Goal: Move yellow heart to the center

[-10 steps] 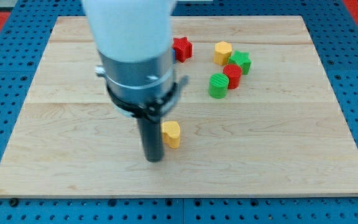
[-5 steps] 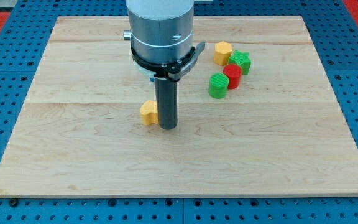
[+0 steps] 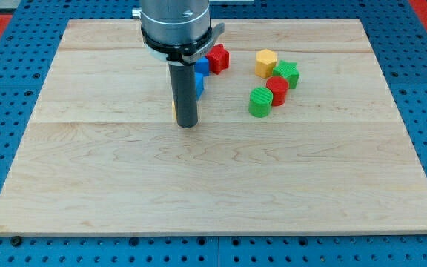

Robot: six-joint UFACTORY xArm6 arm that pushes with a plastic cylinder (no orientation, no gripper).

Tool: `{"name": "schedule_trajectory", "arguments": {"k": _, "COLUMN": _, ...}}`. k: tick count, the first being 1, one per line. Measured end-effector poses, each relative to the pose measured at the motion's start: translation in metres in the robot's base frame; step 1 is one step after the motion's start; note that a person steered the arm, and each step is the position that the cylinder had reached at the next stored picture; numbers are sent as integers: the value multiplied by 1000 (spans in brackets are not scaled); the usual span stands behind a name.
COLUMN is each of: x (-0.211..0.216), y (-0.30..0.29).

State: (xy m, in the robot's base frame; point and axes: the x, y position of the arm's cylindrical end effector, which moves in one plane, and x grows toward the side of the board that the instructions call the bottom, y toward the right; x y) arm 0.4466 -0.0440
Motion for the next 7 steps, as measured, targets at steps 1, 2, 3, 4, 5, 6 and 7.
{"name": "schedule_trajectory", "arguments": {"k": 1, "x": 35, "y": -16}}
{"name": "schedule_trajectory", "arguments": {"k": 2, "x": 43, "y": -67}}
{"name": "schedule_trajectory", "arguments": {"k": 3, "x": 19, "y": -80}}
{"name": "schedule_trajectory", "arguments": {"k": 4, "x": 12, "y": -70}}
{"name": "schedule_trajectory", "arguments": {"k": 5, "x": 12, "y": -42}}
{"name": "schedule_trajectory", "arguments": {"k": 6, "x": 9, "y": -19}}
{"name": "schedule_trajectory", "arguments": {"k": 7, "x": 9, "y": -23}}
